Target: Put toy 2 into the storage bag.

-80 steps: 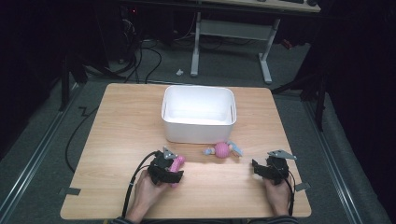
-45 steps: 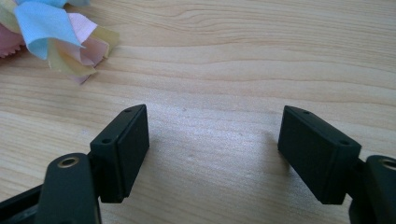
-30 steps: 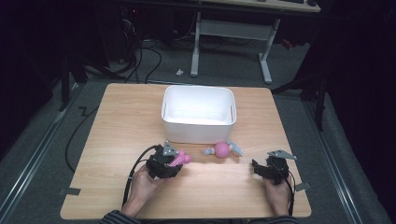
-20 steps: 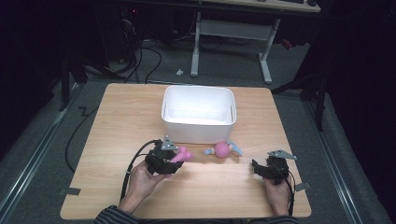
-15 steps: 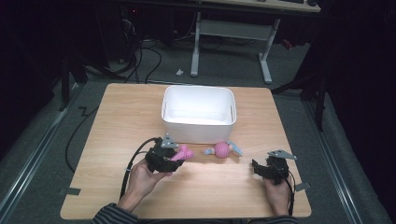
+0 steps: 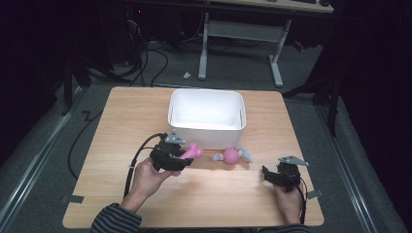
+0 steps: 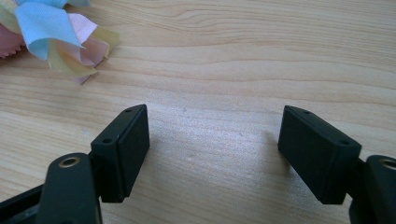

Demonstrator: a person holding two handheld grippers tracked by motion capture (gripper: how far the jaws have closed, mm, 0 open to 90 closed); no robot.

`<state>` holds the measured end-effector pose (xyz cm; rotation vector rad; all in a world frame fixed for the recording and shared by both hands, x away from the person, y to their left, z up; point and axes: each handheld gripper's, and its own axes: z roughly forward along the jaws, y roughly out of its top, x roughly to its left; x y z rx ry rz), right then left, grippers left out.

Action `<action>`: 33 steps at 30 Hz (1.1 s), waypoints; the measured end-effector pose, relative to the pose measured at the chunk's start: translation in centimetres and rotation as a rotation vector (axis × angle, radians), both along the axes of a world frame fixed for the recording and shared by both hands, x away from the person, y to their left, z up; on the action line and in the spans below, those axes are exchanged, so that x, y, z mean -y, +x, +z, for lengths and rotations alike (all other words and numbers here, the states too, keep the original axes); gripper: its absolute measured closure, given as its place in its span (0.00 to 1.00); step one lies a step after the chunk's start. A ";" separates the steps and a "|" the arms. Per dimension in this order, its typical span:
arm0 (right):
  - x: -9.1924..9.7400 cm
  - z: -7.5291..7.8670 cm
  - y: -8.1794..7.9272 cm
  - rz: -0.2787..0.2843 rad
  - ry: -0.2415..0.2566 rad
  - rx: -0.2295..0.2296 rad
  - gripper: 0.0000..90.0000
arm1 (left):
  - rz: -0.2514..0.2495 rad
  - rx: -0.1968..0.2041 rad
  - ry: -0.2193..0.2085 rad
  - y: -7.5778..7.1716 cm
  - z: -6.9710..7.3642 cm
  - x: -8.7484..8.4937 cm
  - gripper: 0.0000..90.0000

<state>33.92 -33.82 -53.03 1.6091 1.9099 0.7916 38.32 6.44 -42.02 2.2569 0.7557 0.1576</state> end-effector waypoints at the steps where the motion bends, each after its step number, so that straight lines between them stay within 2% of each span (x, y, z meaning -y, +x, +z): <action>1: 0.0 0.0 0.0 0.000 0.000 0.000 0.28 | -0.001 0.002 -0.003 0.1 0.3 0.0 0.66; 13: 0.0 0.0 0.0 0.000 0.001 0.000 0.28 | -0.026 -0.001 -0.038 1.1 2.7 0.3 0.66; 16: 0.0 0.0 0.0 0.001 0.001 0.000 0.28 | -0.038 0.007 -0.027 1.4 3.3 0.6 0.66; 33: 0.0 0.0 0.0 0.001 0.000 0.000 0.28 | -0.056 0.032 -0.047 3.5 7.0 1.2 0.66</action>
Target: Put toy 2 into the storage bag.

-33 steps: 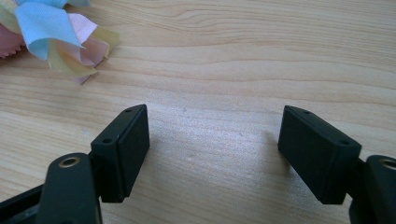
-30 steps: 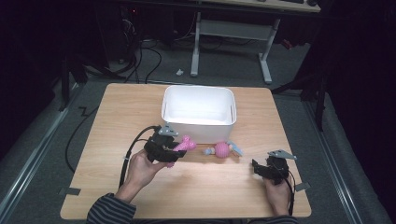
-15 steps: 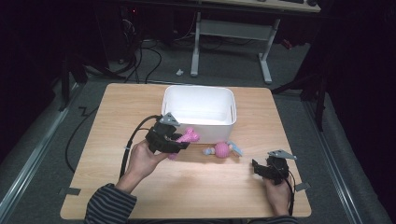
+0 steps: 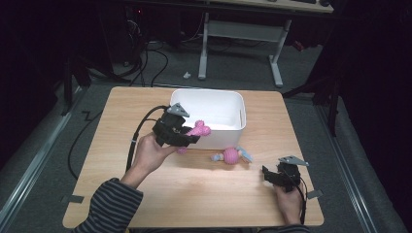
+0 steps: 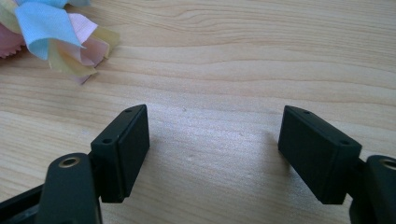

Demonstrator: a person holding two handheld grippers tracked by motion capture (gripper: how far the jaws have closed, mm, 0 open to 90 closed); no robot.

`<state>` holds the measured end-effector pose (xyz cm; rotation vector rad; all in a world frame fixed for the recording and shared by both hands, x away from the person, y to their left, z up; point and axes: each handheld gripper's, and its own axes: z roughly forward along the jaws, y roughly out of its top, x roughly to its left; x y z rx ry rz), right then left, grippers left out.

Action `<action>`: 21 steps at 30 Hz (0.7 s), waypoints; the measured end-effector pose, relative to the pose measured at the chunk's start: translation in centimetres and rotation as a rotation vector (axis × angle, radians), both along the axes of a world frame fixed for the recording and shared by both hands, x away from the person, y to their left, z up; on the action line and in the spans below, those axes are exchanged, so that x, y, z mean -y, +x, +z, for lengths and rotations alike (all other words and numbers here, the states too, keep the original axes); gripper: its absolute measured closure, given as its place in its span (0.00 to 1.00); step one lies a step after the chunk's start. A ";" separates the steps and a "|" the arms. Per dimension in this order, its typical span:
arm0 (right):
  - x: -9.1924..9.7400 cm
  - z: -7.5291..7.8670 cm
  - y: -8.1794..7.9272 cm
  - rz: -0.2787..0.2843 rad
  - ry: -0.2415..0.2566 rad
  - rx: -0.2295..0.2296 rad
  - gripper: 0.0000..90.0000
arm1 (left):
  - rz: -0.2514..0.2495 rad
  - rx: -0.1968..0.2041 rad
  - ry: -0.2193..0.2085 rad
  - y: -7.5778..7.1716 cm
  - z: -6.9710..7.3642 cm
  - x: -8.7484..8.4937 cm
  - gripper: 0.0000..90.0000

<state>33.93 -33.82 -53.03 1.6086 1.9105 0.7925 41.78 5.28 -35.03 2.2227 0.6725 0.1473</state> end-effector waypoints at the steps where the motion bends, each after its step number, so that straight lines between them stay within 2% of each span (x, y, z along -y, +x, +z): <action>1: 0.0 0.0 0.0 0.000 0.000 0.000 0.28 | 0.000 0.003 0.002 0.1 0.1 0.0 0.66; 10: -0.1 0.0 0.0 -0.001 0.000 0.000 0.28 | 0.008 0.010 -0.005 1.6 1.4 0.6 0.66; 21: -0.1 0.0 0.0 0.001 -0.001 0.000 0.28 | 0.041 0.022 0.024 3.4 1.6 1.3 0.66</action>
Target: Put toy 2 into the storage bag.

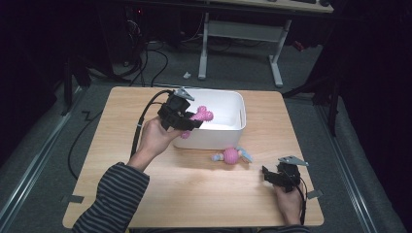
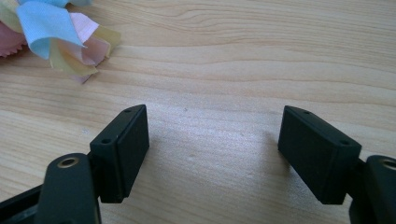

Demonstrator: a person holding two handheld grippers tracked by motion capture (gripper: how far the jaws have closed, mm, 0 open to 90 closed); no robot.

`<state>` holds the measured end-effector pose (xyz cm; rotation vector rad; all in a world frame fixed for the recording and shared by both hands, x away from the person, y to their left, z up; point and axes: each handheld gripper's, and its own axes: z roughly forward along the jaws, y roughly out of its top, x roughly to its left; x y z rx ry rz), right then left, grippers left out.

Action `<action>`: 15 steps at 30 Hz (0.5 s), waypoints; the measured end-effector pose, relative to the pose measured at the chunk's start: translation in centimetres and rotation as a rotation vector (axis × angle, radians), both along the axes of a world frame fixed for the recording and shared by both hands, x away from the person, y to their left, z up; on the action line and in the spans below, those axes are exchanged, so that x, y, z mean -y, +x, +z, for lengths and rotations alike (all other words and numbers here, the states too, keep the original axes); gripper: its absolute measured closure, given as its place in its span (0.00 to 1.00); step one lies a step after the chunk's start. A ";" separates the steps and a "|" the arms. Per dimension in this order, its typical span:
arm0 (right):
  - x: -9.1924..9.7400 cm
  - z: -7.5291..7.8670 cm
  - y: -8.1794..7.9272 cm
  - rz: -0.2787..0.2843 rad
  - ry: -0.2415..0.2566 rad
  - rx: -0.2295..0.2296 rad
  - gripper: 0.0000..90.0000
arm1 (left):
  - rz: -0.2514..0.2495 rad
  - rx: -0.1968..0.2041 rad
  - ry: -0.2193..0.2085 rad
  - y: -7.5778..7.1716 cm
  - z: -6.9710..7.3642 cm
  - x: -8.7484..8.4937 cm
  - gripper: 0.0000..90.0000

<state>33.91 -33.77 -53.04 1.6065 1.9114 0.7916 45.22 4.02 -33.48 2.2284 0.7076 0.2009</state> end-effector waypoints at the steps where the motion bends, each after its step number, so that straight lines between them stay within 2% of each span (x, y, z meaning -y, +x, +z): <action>1: 0.0 0.0 0.0 0.000 0.000 0.000 0.28 | 0.002 0.003 0.000 0.2 0.0 0.0 0.66; 15: 0.0 0.0 0.0 0.000 0.000 0.000 0.28 | 0.037 0.006 0.018 2.2 -0.5 0.7 0.66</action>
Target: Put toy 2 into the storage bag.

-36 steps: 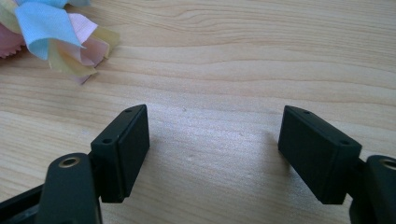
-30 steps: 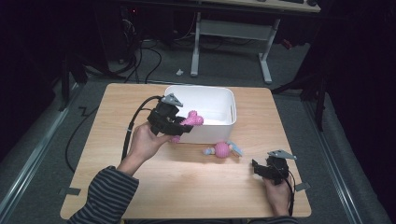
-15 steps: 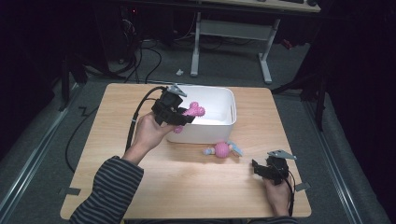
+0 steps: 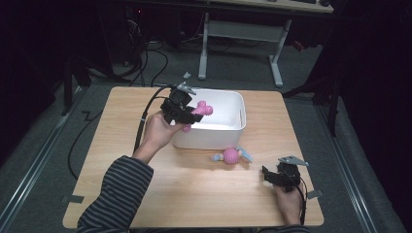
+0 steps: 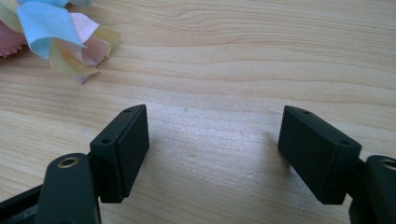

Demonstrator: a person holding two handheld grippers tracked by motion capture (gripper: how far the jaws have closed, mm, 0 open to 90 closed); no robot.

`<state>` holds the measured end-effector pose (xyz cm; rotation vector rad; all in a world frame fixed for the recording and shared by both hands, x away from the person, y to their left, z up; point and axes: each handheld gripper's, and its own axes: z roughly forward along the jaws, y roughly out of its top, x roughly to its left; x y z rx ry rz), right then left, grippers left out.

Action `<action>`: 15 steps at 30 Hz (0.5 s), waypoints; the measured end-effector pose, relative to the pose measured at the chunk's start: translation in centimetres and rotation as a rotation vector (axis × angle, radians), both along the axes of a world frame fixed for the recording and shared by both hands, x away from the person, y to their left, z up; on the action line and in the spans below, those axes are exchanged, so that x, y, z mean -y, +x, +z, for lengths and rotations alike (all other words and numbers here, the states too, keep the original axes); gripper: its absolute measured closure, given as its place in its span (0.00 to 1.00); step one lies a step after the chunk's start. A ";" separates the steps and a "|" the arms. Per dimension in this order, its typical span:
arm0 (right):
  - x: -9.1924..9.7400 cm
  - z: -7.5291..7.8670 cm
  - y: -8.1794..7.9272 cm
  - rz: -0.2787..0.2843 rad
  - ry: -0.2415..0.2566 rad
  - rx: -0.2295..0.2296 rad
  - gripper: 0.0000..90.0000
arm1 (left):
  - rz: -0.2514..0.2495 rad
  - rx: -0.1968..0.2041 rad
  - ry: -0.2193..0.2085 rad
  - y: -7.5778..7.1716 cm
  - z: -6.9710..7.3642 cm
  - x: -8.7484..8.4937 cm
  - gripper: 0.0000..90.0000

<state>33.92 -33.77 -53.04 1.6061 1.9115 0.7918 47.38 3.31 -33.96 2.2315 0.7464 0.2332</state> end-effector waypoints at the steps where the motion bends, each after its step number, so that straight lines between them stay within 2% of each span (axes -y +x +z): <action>1: 0.0 0.0 0.0 0.000 0.000 0.000 0.28 | 0.002 -0.001 0.002 0.1 -0.1 0.1 0.65; 9: 0.0 0.0 0.0 0.000 0.000 0.000 0.28 | 0.003 0.002 0.020 1.0 -0.3 1.1 0.65; 15: 0.0 0.0 0.0 0.000 0.000 0.000 0.28 | 0.007 0.008 0.015 1.6 -0.7 1.9 0.65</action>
